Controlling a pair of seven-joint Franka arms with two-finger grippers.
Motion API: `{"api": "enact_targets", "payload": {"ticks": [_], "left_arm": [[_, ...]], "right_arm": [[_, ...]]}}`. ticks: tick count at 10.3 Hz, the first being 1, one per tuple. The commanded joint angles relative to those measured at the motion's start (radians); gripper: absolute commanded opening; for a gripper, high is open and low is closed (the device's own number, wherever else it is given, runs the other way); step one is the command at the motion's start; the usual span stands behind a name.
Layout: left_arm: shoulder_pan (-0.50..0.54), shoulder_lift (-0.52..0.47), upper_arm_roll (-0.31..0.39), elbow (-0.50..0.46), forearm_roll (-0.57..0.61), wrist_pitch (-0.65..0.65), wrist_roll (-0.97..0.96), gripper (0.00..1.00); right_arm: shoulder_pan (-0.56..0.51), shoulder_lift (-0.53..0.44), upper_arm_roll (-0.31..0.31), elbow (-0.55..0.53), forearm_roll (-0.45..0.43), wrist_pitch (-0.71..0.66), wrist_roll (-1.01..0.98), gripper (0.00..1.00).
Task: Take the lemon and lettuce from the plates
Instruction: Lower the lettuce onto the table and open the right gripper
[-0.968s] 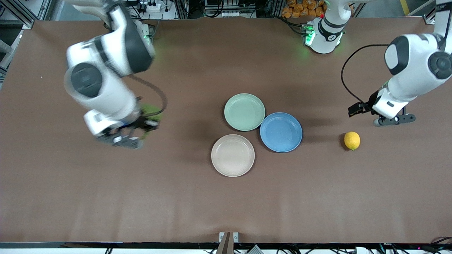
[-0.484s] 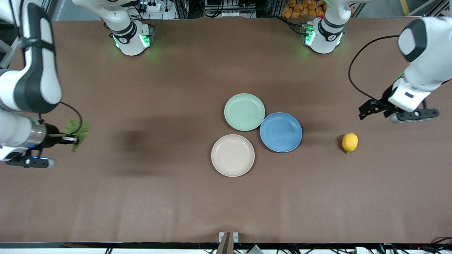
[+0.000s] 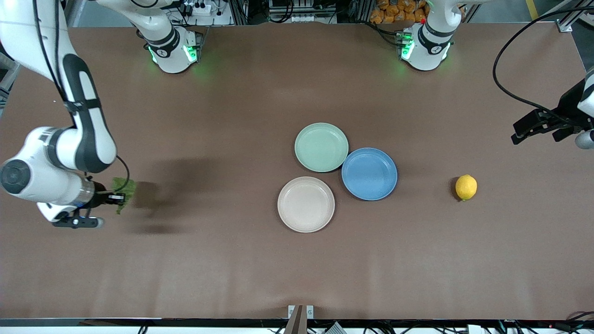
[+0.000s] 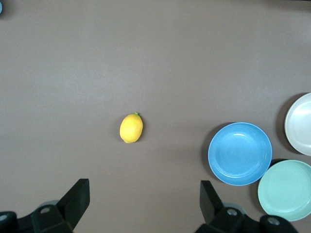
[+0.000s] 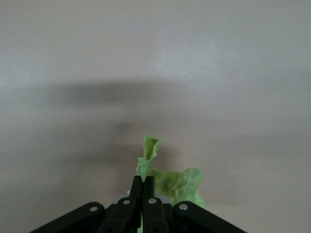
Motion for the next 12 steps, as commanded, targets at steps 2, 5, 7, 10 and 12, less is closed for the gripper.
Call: {"api": "enact_targets", "payload": {"ticks": [2,5,7,10,12], "left_arm": [[0.001,0.020,-0.009,0.090,0.025,-0.121,0.070,1.00],[0.004,-0.001,-0.004,0.090,0.027,-0.155,0.131,1.00],[0.004,-0.006,-0.004,0.091,0.034,-0.152,0.139,1.00],[0.004,-0.006,-0.005,0.100,0.053,-0.147,0.136,1.00],[0.003,-0.004,-0.009,0.100,0.048,-0.141,0.136,1.00]], "right_arm": [[0.013,-0.016,0.015,0.034,0.015,-0.008,-0.015,1.00],[0.033,-0.136,0.017,0.198,0.006,-0.305,-0.014,1.00],[0.030,-0.181,0.012,0.333,0.001,-0.481,-0.015,1.00],[0.031,-0.298,0.012,0.364,-0.025,-0.586,-0.007,1.00],[0.019,-0.356,0.005,0.365,-0.027,-0.609,-0.007,1.00]]}}
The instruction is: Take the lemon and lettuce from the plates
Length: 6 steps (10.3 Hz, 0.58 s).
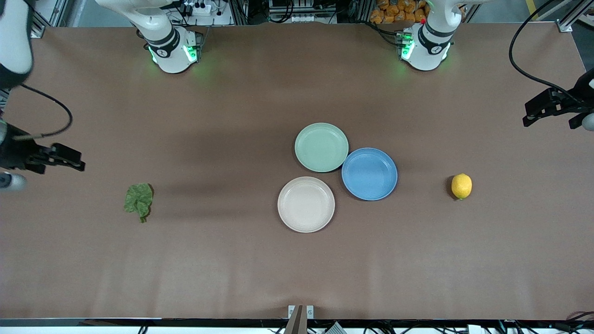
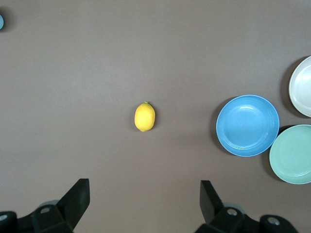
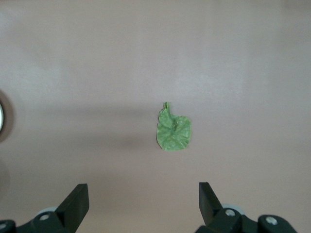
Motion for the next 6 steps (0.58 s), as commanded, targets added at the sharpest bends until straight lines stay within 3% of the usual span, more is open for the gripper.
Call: {"api": "enact_targets", "payload": {"ticks": [1,4,6], "left_arm": [[-0.001,-0.001,-0.008,0.016,0.019,-0.009,0.011,1.00],[0.002,-0.001,-0.021,0.016,0.016,-0.009,0.009,1.00],[0.002,-0.001,-0.021,0.016,0.016,-0.009,0.009,1.00]], "right_arm": [[-0.015,-0.079,0.002,-0.005,-0.022,-0.040,-0.002,1.00],[-0.028,-0.160,-0.003,-0.014,-0.027,-0.091,0.004,1.00],[-0.029,-0.220,-0.007,-0.132,-0.032,-0.027,0.007,1.00]]}}
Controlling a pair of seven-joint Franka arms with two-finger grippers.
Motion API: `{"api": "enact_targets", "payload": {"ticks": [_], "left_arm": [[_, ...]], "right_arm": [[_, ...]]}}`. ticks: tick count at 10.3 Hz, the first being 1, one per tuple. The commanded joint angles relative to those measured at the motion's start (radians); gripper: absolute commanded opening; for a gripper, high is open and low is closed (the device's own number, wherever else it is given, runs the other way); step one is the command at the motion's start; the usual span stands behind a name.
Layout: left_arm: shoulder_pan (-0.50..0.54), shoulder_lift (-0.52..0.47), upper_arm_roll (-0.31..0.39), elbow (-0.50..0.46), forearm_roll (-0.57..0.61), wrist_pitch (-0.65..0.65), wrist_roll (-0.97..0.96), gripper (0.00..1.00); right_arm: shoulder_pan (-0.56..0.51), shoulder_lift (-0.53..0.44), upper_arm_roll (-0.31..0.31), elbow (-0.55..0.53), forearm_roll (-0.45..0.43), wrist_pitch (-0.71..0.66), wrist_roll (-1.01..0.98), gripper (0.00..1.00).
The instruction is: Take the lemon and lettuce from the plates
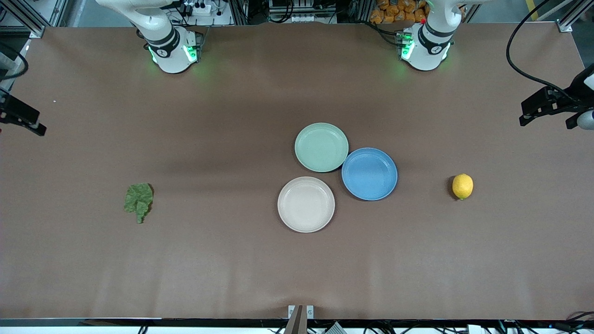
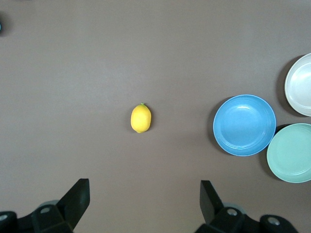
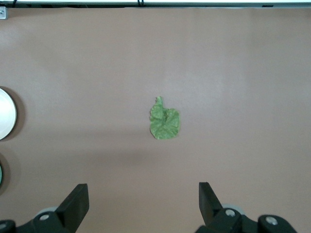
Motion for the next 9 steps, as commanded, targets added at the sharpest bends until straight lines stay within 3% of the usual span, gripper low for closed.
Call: {"api": "enact_targets", "payload": {"ticks": [1,9], "left_arm": [[0.003,-0.001,-0.005,0.012,0.016,-0.009,0.009,1.00],[0.001,-0.001,-0.005,0.012,0.016,-0.009,0.009,1.00]], "right_arm": [[-0.010,-0.105,0.008,-0.190,-0.030,0.113,0.007,1.00],[-0.003,-0.161,0.020,-0.220,-0.055,0.099,0.074,1.00]]}}
